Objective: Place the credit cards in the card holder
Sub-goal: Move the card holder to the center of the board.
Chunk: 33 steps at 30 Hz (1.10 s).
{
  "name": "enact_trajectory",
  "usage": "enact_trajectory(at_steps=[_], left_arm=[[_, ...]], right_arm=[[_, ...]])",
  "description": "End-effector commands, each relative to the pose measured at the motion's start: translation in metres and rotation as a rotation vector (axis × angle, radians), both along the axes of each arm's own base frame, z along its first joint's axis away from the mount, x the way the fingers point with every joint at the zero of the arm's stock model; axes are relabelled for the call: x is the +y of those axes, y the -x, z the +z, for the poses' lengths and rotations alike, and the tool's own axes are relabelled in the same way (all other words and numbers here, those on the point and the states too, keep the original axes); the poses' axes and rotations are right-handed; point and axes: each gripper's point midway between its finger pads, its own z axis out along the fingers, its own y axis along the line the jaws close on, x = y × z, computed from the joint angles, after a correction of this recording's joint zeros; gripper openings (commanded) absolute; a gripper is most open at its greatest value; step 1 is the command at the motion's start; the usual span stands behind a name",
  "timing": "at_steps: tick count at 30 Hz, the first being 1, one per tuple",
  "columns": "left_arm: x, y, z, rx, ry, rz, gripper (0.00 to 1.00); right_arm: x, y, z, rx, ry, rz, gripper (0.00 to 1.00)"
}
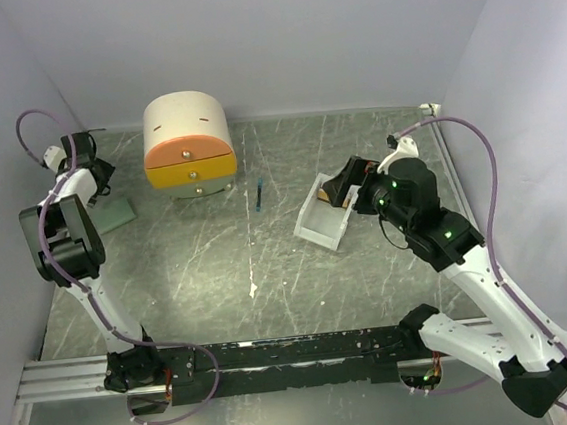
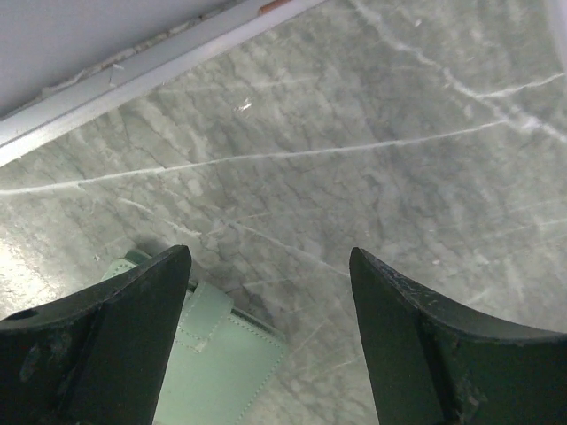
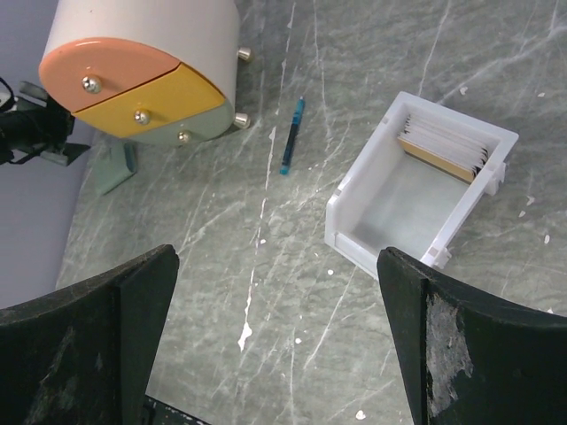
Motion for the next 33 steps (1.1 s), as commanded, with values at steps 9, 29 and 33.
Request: enact_trajectory(at_steps=[9, 29, 33], left_arm=[[-0.008, 0.003, -0.04, 0.067, 0.065, -0.021, 0.84], [-0.069, 0.094, -0.039, 0.301, -0.055, 0.044, 0.81], [-0.067, 0.121, -0.047, 0.362, -0.056, 0.093, 0.8]], right_arm=[[-0.01, 0.012, 0.013, -0.042, -0.015, -0.01, 0.96], [-0.023, 0.022, -0.002, -0.058, -0.024, -0.046, 0.96], [-0.033, 0.026, -0.002, -0.071, 0.001, -0.073, 0.96]])
